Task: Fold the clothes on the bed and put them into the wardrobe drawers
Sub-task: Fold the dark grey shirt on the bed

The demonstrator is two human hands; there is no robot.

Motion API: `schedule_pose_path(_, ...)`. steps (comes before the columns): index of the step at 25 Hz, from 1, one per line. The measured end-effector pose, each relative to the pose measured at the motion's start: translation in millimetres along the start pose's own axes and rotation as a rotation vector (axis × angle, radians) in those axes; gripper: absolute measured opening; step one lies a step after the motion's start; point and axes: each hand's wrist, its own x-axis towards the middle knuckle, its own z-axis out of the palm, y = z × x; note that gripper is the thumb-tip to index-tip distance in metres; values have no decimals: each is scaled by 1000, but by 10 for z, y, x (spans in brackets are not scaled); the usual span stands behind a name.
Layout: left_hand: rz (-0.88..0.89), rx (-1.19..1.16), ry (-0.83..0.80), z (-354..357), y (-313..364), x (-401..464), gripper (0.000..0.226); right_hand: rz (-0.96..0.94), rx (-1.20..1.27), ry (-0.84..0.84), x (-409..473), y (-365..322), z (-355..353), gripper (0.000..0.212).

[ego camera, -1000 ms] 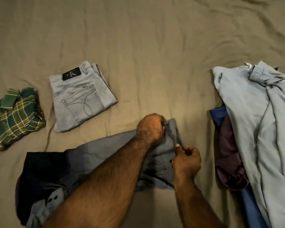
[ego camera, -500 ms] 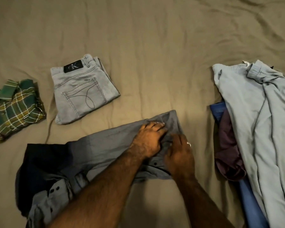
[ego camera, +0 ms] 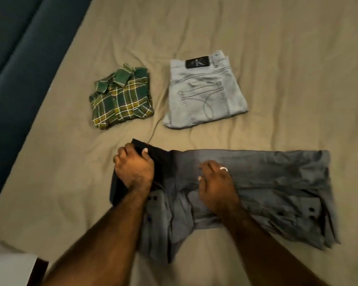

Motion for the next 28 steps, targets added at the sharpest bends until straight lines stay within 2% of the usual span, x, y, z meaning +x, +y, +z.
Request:
schedule_pose_path(2,-94,-58,-145,1,-304,279,45,-35,-26,-137,103,-229,255,48)
schedule_pose_path(5,-196,-297,-314,141,-661,500,22,53,-136,-273,164,-445,599,57)
schedule_pose_path(8,-337,-450,-288,249,-751,588,20,169,-222,-167,196,-564,580,51)
schedule_pose_path(10,-366,-534,-286,269,-955,650,21,142,-174,-16,111,-806,631,35)
schedule_pose_path(11,-336,-576,-312,304,-1002,644,21,109,-113,8,40,-898,619,25)
schedule_pose_path(12,-293,-617,-346,288,-1063,622,21,89,-40,-53,-29,-1022,615,20)
schedule_pose_path(15,-215,-695,-428,210,-1226,576,24,211,44,-450,-37,-1348,708,30)
schedule_pose_path(16,-212,-747,-486,139,-1276,552,25,197,2,-551,-12,-1444,704,42)
schedule_pose_path(18,-247,-879,-653,-46,-1360,445,28,8,-140,-683,53,-1522,694,80)
schedule_pose_path(19,-275,-935,-742,-100,-1393,393,31,-125,-209,-713,86,-1546,665,86)
schedule_pose_path(21,-389,-1012,-847,-216,-1650,293,40,-344,-277,-786,55,-1685,687,80)
schedule_pose_path(23,-498,-1083,-852,-243,-1773,254,49,-384,-331,-819,37,-1738,728,60)
schedule_pose_path(25,-519,-1086,-810,-276,-1788,223,54,-355,-302,-702,80,-1714,714,35)
schedule_pose_path(28,-371,-987,-828,-336,-1727,149,62,-253,94,-438,172,-1557,538,18)
